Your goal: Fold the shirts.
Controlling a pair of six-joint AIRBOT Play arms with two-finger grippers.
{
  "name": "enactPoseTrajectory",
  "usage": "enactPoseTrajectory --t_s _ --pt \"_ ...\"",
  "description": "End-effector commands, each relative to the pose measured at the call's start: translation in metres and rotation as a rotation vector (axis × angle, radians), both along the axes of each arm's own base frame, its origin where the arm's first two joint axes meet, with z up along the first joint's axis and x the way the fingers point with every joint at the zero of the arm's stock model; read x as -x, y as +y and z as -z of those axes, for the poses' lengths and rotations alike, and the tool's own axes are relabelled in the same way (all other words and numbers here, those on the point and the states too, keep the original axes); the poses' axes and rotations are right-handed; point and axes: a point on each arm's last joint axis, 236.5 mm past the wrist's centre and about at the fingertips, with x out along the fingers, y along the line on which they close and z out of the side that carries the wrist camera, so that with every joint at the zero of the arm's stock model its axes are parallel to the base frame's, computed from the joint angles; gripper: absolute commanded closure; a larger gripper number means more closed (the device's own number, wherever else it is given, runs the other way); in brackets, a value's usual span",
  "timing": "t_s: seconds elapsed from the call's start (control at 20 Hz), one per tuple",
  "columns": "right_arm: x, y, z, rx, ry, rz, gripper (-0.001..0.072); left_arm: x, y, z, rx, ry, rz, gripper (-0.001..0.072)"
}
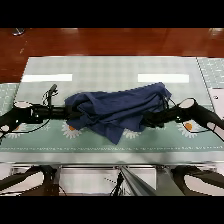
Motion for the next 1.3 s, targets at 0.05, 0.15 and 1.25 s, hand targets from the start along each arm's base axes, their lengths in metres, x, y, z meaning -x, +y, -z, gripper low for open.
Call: enactPoseTrajectory --t_s 0.05,0.15,1.25 --pt "-0.013 0.028 -0.024 -0.044 -0.052 -0.113 0.0688 0.006 -0.004 -0.005 0.021 0.005 0.026 0.0685" --pt "-0.016 0.029 -0.046 -0.049 -0.082 -0.195 0.0689 0.003 -0.006 -0.019 0.032 -0.029 0.041 0.0686" --pt "0.132 -0.132 -0.624 0.502 -1.63 0.221 0.0689 0.157 0.057 -0.591 -0.538 -1.512 -0.34 0.0686"
